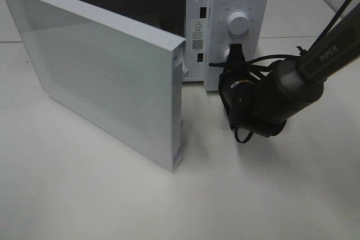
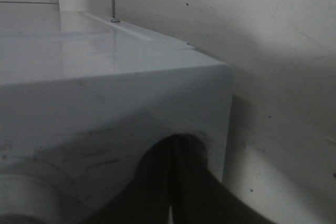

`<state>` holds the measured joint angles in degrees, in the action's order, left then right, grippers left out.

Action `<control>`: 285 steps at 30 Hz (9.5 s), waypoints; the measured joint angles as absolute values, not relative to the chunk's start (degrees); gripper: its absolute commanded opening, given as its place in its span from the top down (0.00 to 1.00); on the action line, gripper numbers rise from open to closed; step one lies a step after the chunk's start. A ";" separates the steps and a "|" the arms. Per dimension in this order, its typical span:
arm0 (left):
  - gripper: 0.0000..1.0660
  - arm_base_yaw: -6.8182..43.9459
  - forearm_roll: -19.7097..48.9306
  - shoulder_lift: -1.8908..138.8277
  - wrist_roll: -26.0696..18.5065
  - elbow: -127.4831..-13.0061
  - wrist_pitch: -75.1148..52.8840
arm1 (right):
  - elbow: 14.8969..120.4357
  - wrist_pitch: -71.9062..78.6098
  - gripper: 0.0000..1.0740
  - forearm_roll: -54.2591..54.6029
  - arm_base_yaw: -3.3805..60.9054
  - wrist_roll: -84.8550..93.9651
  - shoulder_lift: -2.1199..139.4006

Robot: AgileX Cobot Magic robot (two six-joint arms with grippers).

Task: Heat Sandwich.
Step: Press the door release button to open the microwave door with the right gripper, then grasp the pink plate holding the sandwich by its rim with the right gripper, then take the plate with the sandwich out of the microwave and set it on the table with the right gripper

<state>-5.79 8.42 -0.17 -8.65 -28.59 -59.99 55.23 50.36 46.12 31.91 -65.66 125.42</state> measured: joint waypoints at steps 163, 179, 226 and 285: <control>0.08 -5.79 8.42 -0.17 -8.65 -28.59 -59.99 | 81.47 -34.09 0.12 -8.71 37.18 64.29 109.78; 0.08 -5.79 8.42 -0.17 -8.65 -28.59 -59.99 | 94.19 -31.91 0.14 -7.62 37.18 64.29 121.12; 0.08 -5.79 4.18 -0.17 -8.65 -28.59 -59.99 | 109.78 -32.26 1.00 -6.13 37.18 62.85 135.96; 0.08 -5.79 4.18 -0.17 -8.65 -28.59 -59.99 | 67.04 -31.00 1.00 0.80 38.56 88.35 101.87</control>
<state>-5.79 4.18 -0.17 -8.65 -28.59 -59.99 67.04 -31.00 0.80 38.56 88.35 101.87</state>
